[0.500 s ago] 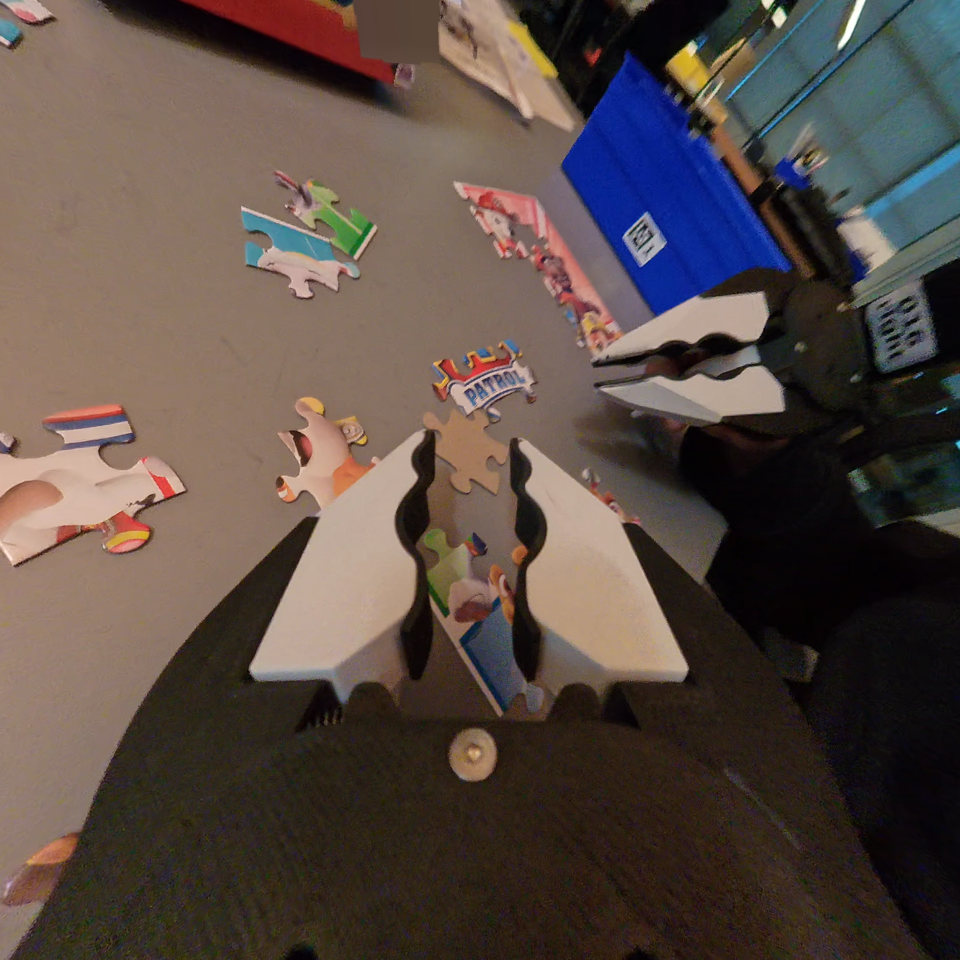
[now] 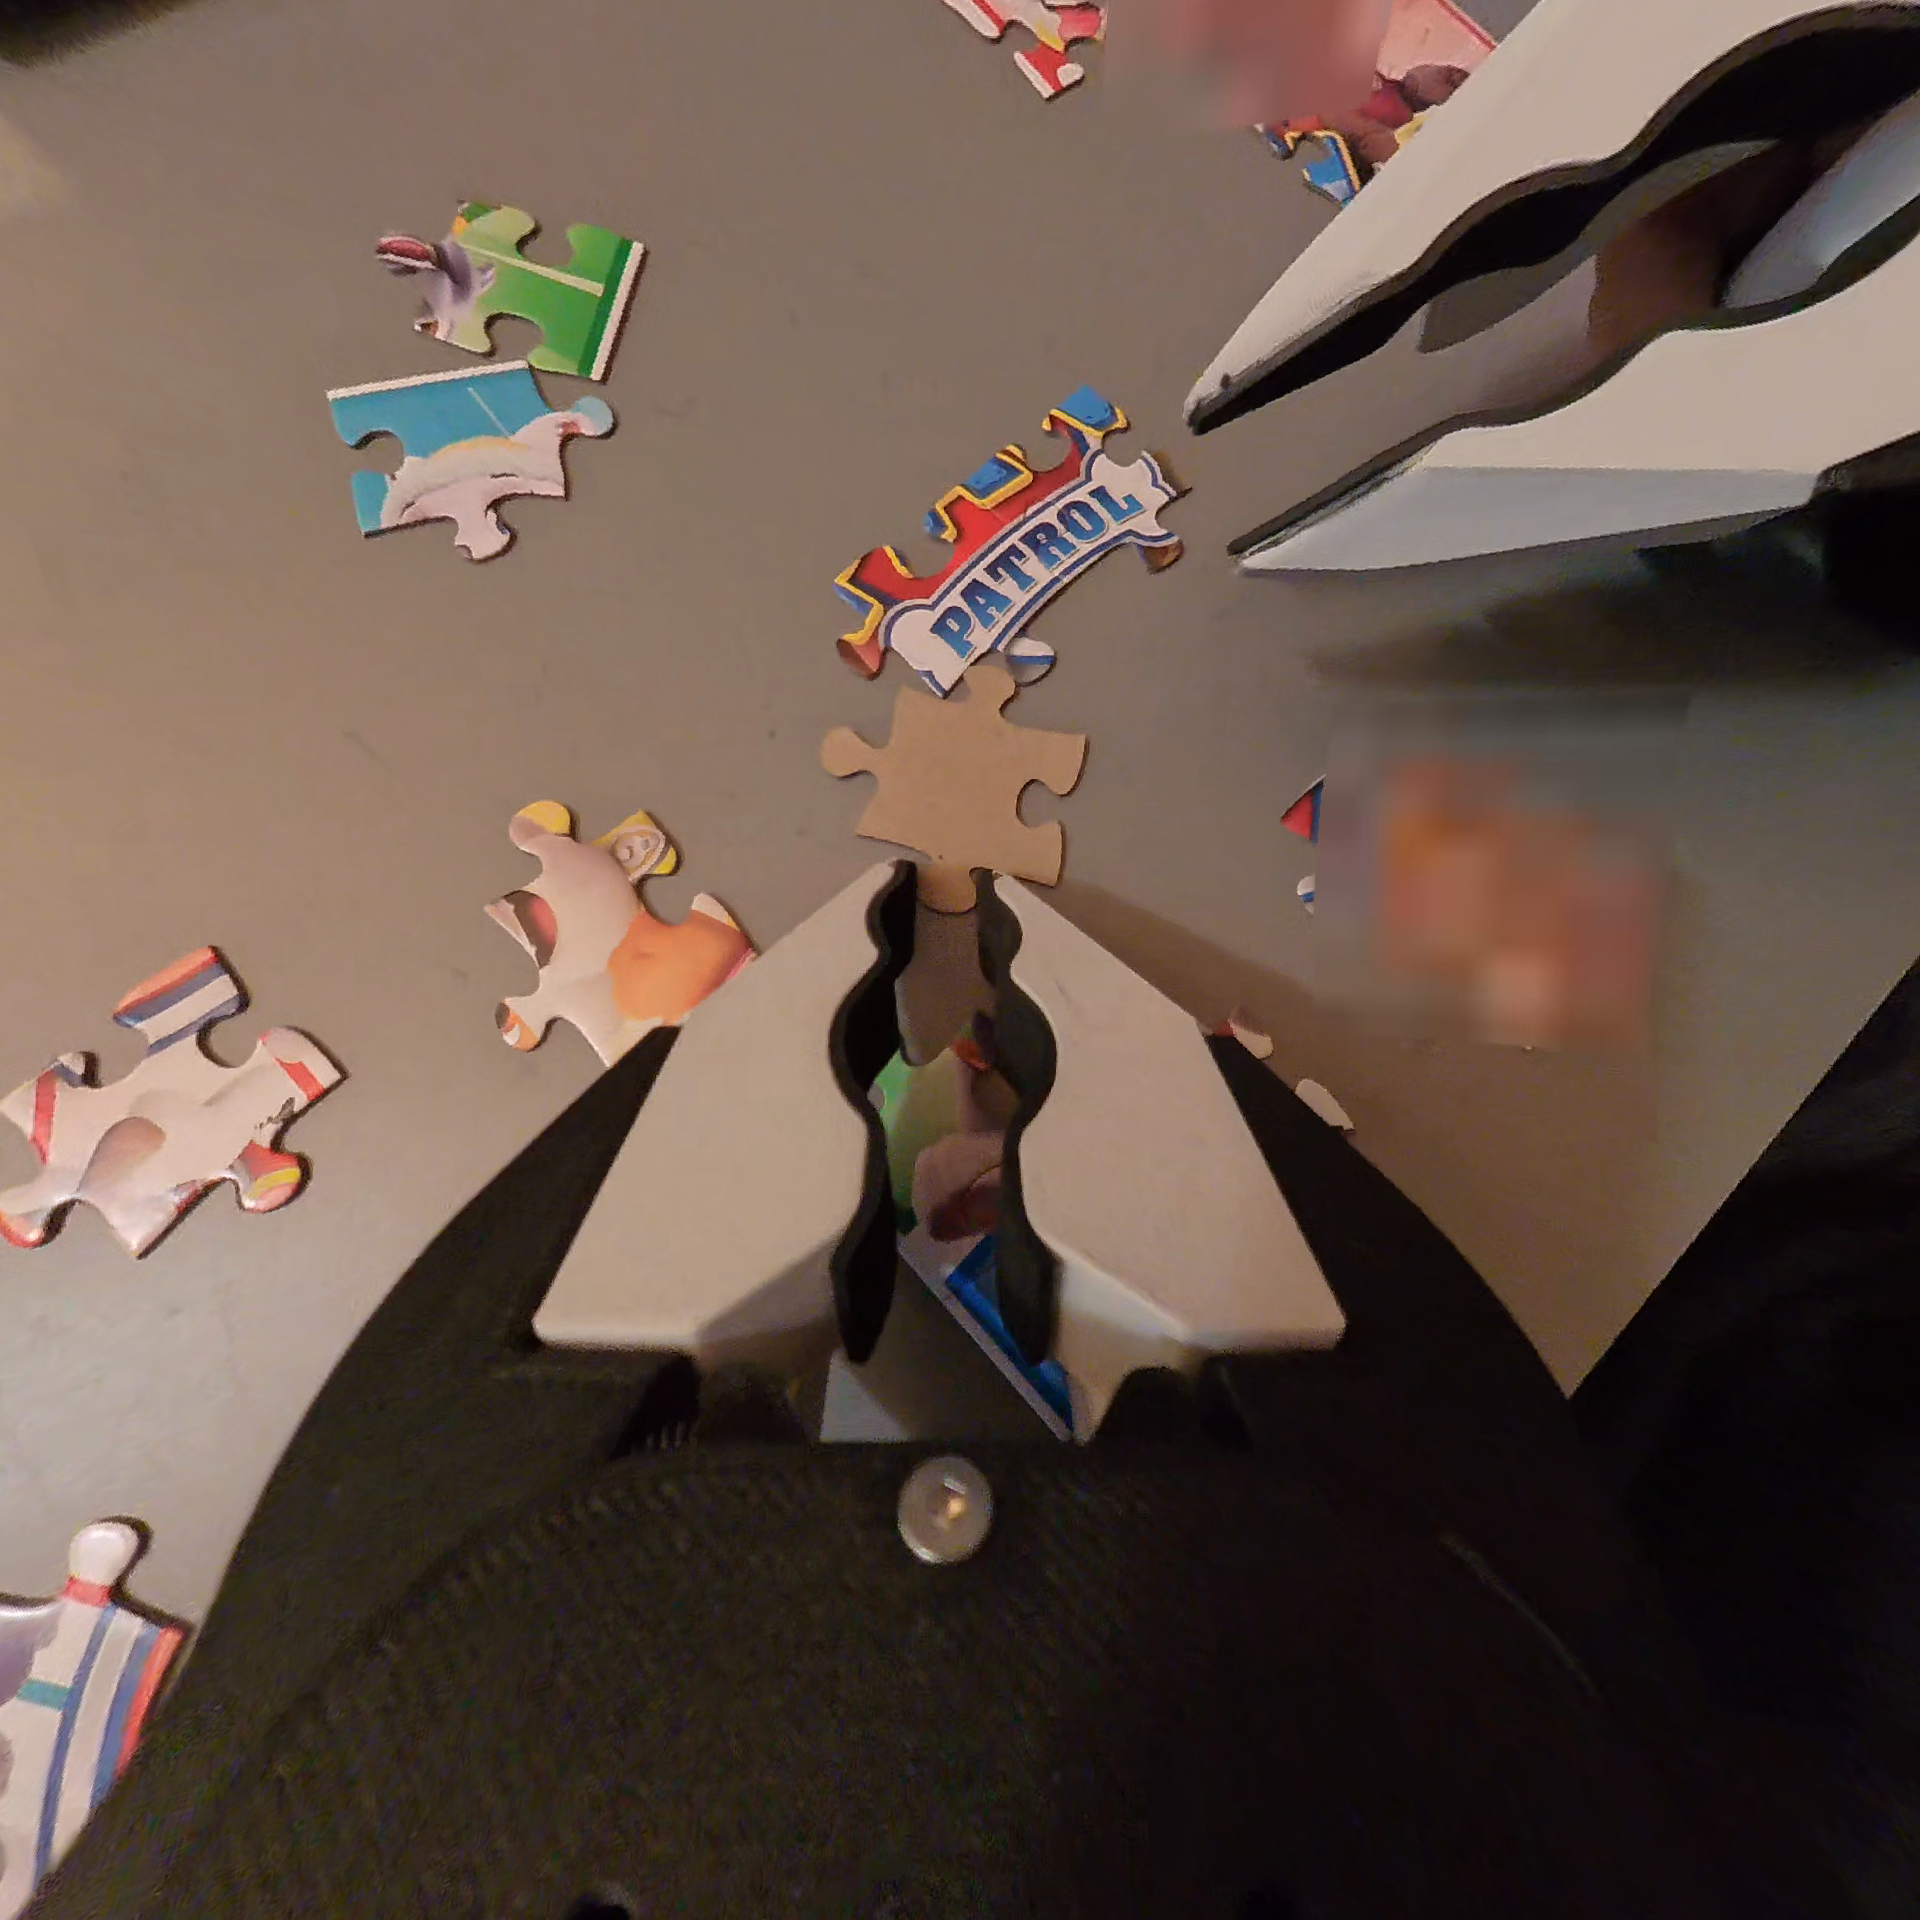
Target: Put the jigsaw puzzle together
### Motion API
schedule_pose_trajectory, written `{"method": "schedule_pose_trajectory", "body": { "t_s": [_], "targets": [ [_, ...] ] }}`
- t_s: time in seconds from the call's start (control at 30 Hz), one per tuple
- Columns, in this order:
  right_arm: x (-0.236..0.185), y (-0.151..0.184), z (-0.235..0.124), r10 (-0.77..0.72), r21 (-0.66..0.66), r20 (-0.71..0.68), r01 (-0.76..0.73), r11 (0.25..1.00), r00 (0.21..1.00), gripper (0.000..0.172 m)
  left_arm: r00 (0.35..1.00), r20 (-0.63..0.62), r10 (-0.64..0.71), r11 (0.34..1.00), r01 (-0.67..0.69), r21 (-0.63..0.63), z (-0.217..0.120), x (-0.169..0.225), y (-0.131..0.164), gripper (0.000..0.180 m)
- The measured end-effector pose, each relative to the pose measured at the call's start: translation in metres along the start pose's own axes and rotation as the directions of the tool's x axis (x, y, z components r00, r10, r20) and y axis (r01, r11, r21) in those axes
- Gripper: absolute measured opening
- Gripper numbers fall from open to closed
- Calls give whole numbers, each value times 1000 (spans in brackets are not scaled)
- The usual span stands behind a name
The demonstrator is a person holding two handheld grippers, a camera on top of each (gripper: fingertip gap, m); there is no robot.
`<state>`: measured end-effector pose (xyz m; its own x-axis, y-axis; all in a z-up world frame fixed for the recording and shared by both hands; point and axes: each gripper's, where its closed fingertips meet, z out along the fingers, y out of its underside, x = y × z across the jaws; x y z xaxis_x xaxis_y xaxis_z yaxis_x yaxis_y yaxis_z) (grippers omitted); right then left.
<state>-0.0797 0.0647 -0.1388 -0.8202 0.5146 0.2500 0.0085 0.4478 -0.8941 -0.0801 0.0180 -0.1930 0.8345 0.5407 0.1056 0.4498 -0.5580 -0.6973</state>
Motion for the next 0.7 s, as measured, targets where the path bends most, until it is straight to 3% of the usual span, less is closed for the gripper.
{"method": "schedule_pose_trajectory", "body": {
  "t_s": [0.2, 0.33, 0.57, 0.63, 0.7],
  "targets": [
    [-3, 2, 0, -43, -16, -14, 43, 999, 999, 17, 1000, -24, -15, 1000, 15, 27, -8, 3, -6, 7],
    [-19, -3, 5, -79, -12, 47, 80, 997, 996, 26, 998, -47, -43, 997, 46, 54, -18, 3, -12, 8],
    [-33, -1, 25, -245, -93, 44, 249, 964, 968, 37, 986, -148, -72, 993, 84, 82, -27, 19, -19, 8],
    [-33, 6, 31, -299, -144, 29, 300, 943, 954, 27, 982, -174, -75, 992, 92, 88, -28, 23, -20, 8],
    [-31, 11, 32, -352, -177, 12, 348, 920, 936, 0, 979, -189, -78, 990, 99, 104, -30, 25, -22, 0]
  ]
}}
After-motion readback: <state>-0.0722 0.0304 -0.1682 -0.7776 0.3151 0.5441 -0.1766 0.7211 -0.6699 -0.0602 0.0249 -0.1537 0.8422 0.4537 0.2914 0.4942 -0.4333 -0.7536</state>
